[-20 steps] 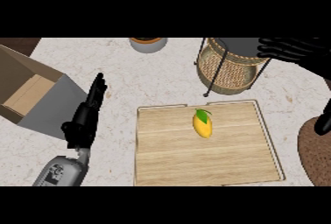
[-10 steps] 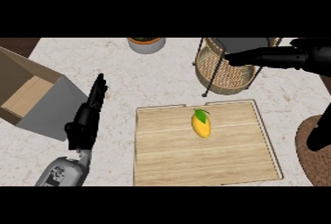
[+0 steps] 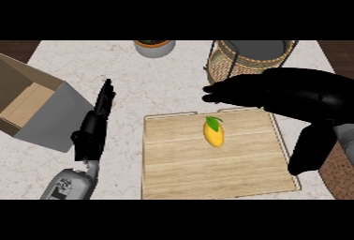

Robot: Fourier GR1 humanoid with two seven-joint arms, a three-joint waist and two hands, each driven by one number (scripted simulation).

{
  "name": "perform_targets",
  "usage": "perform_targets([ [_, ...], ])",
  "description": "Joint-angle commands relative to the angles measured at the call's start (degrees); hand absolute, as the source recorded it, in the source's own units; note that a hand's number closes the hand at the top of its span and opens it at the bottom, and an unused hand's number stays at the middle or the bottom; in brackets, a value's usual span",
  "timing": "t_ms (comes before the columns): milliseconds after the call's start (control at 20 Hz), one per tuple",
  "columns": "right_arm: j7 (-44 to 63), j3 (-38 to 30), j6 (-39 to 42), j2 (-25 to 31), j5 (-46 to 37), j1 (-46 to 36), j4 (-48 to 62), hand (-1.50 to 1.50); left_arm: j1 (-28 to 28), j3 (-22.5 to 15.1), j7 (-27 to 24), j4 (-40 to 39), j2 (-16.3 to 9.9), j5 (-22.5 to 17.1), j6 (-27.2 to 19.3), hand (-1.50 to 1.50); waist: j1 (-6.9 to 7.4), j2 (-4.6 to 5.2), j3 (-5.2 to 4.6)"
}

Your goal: Pick the lemon from the tray and place it in the tiered basket

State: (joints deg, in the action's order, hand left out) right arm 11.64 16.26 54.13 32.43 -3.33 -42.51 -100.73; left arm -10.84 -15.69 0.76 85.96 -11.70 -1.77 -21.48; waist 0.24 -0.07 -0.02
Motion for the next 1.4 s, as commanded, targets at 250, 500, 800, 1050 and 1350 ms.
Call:
perform_targets([
  [250, -0.25, 3.62, 4.6, -0.83, -9.38, 1.15, -0.18, -1.5, 2.31, 0.16, -0.3, 1.42, 1.39, 2.24, 0.61, 0.0, 0.26, 0.19, 0.03],
  [500, 4.67, 6.04, 5.94, -2.76, -10.32, 1.55, 0.34, -1.5, -0.72, 0.38, 6.12, 4.85, 2.39, 3.03, 0.13, 0.0, 0.12, 0.1, 0.04],
  [800, 5.48, 6.04, 6.29, -4.5, -16.15, 1.89, -2.3, -1.5, 2.67, 1.21, 2.31, 4.53, 2.95, 3.77, 2.15, 0.0, 0.12, 0.05, 0.01],
  [1050, -4.1, 8.75, 2.32, -0.92, -26.38, 7.13, -4.2, -1.5, 1.38, 4.88, 1.47, 2.7, 1.54, 2.42, 5.18, 0.0, 0.06, 0.12, 0.04],
  [1350, -14.64, 9.4, 0.74, -0.18, -32.18, 3.52, 1.27, -1.5, 1.45, 4.29, 2.06, 2.47, 4.1, 5.06, 3.91, 0.0, 0.27, 0.18, 0.03],
])
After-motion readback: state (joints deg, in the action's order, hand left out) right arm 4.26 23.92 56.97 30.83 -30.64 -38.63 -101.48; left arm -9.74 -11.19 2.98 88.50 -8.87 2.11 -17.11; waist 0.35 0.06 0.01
